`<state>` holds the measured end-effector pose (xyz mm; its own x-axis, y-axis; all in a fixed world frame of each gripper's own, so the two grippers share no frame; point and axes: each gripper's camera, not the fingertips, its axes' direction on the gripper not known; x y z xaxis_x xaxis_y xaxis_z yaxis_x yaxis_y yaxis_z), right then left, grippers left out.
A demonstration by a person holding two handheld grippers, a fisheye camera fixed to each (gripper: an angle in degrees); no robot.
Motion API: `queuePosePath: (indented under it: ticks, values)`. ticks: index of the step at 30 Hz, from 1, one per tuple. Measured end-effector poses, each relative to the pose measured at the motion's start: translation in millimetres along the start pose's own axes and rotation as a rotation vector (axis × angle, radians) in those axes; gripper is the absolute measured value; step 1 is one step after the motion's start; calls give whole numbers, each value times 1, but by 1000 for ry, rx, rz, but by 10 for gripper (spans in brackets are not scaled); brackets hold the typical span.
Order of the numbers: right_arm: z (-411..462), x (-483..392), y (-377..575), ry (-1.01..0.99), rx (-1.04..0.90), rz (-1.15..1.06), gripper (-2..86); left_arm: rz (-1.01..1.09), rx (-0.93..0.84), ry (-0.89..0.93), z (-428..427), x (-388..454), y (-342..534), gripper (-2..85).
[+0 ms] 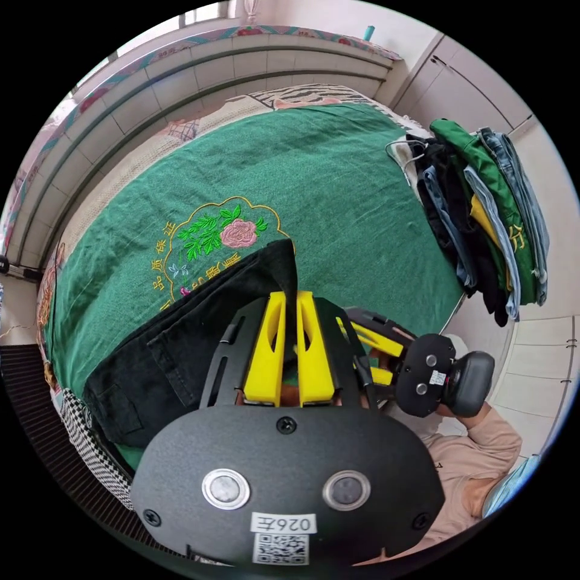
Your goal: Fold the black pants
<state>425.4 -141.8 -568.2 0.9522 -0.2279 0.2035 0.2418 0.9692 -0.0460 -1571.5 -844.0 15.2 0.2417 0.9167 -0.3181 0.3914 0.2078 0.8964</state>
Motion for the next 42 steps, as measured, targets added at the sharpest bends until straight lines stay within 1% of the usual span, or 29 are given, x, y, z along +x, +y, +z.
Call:
queuePosePath:
  ticks: [1, 4, 6, 7, 13, 15, 18, 20, 22, 25, 28, 30, 31, 33, 35, 37, 39, 41, 42]
  values:
    - [-1, 3, 0, -4, 3, 0, 23, -2, 5, -10, -2, 2, 0, 13]
    - [-20, 30, 4, -98, 9, 56, 3, 15, 9, -38, -11, 20, -6, 11]
    - [-51, 57, 17, -194, 42, 107, -2, 64, 2, -26, -20, 42, -19, 11]
    - [-61, 62, 21, -201, 55, 116, -2, 81, 3, -20, -22, 49, -22, 11]
    - [-171, 102, 62, -20, 180, 163, -5, 251, 86, 90, -49, 127, -56, 11]
    - [-212, 114, 79, 30, 254, 199, -6, 332, 125, 141, -60, 155, -64, 12]
    - [-247, 110, 95, 75, 334, 213, -6, 436, 149, 158, -64, 177, -59, 13]
    - [-252, 99, 97, 74, 372, 198, -6, 474, 146, 157, -60, 176, -50, 13]
    - [-246, 85, 93, 56, 393, 168, -5, 483, 143, 161, -51, 160, -36, 13]
    - [-218, 54, 75, -4, 426, 99, 4, 457, 161, 193, -34, 109, 0, 12]
    - [-173, 17, 49, -110, 451, 5, 18, 394, 173, 218, -6, 37, 47, 12]
    - [-128, -11, 22, -217, 435, -59, 30, 327, 173, 233, 24, -28, 88, 12]
    - [-117, -16, 14, -250, 424, -69, 34, 306, 171, 236, 33, -45, 98, 12]
    - [-70, -28, -16, -397, 334, -88, 39, 221, 155, 263, 71, -113, 138, 12]
    - [-35, -35, -32, -446, 238, -98, 38, 157, 130, 287, 106, -160, 165, 13]
    - [1, -41, -39, -417, 146, -93, 35, 111, 94, 272, 144, -197, 188, 16]
    - [45, -46, -46, -348, 17, -64, 29, 64, 16, 241, 200, -231, 207, 21]
    - [72, -49, -52, -335, -58, -50, 24, 29, -36, 211, 245, -245, 218, 28]
    - [89, -51, -57, -338, -97, -43, 21, 4, -36, 237, 268, -253, 225, 36]
